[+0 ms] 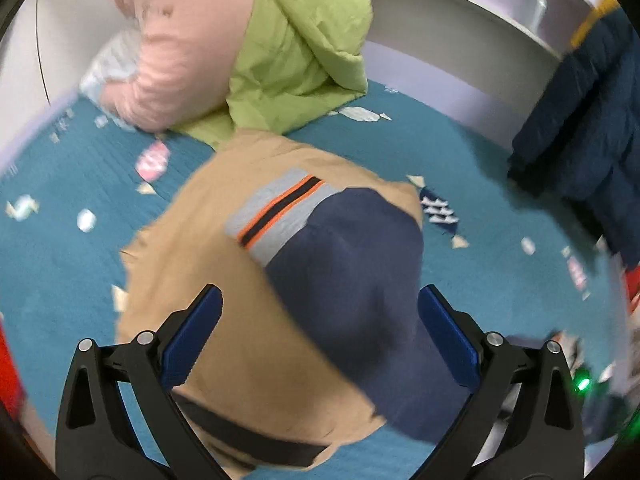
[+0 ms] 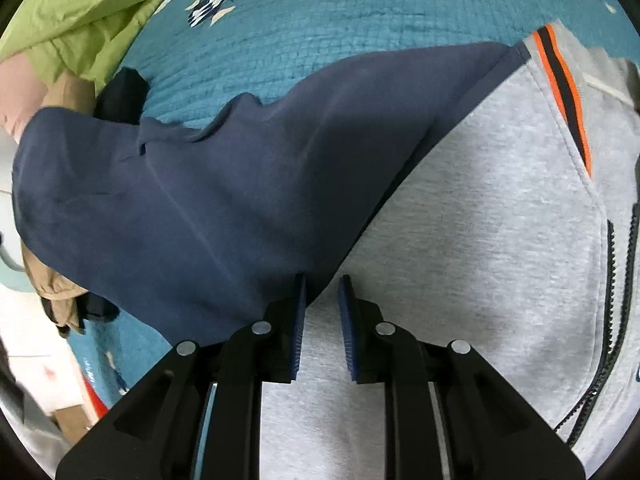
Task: Fold large clothes
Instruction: 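Grasp the navy sleeve cuff with the left gripper while the right gripper pins the jacket body, then carry the held sleeve across the jacket front with the left gripper and release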
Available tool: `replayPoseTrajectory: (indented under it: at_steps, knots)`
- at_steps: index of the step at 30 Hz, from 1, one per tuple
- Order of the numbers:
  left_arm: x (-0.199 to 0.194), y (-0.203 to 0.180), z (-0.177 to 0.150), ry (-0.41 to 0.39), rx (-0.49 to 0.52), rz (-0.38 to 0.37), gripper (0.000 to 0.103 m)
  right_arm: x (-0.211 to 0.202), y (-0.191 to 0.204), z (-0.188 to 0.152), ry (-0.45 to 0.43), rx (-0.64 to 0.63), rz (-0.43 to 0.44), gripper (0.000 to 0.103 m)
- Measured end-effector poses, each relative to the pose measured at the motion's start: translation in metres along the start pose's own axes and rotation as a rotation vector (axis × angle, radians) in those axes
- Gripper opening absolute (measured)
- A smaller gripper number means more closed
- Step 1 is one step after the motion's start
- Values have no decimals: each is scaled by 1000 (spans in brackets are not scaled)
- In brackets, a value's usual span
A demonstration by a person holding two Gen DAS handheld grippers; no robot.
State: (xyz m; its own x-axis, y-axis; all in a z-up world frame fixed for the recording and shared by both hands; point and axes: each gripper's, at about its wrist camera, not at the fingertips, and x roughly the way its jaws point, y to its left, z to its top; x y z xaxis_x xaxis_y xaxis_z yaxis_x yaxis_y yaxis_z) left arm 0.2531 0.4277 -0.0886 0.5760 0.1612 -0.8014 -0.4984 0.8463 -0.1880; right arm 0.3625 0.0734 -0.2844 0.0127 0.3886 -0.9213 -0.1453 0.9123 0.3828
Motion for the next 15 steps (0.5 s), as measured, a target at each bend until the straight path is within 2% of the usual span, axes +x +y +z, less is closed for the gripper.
replayPoseTrajectory:
  at_steps: [2, 3, 4, 6, 7, 9, 11, 15]
  knots:
    - [13, 5, 7, 24, -41, -77, 97, 2, 0, 1, -1, 9, 14, 14]
    - [23, 8, 10, 47, -74, -111, 90, 1, 1, 2, -3, 13, 21, 14]
    - [31, 11, 12, 70, -108, -117, 80, 4, 1, 0, -6, 10, 22, 14]
    - [47, 18, 14, 107, -173, -64, 51, 8, 3, -1, -10, 5, 22, 14]
    - [50, 19, 13, 104, -173, -50, 43, 8, 4, 0, -12, 10, 25, 14]
    - [44, 22, 11, 77, -166, -80, 23, 4, -2, -6, -14, 10, 27, 14]
    - [31, 21, 9, 44, -144, -118, 13, 4, -2, -6, -19, 6, 22, 14]
    - [9, 10, 4, -3, -89, -90, 10, 0, -1, -9, -31, 3, 10, 13]
